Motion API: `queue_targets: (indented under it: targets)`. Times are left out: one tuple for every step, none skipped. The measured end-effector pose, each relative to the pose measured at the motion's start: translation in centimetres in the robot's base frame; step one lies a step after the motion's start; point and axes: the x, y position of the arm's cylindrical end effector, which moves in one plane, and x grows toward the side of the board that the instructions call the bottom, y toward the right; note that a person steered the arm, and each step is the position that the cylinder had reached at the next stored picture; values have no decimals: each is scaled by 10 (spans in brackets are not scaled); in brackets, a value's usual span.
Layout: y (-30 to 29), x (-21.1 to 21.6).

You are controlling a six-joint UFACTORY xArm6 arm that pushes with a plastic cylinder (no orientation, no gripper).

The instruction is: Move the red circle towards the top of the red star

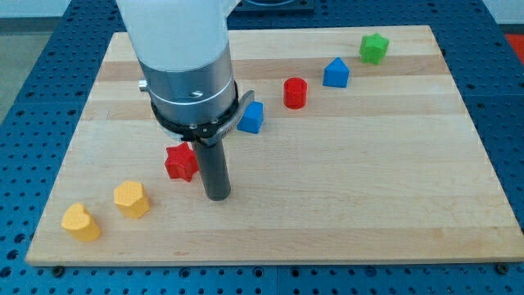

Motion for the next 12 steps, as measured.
queue_targets:
  targets:
    - [-26, 11]
    - [-43, 12]
    - [-43, 11]
    - [-43, -54]
    - [-43, -74]
    - [23, -57]
    - [88, -50]
    - [135, -86]
    - [163, -103]
    - [168, -117]
    - [168, -150]
    - [168, -159]
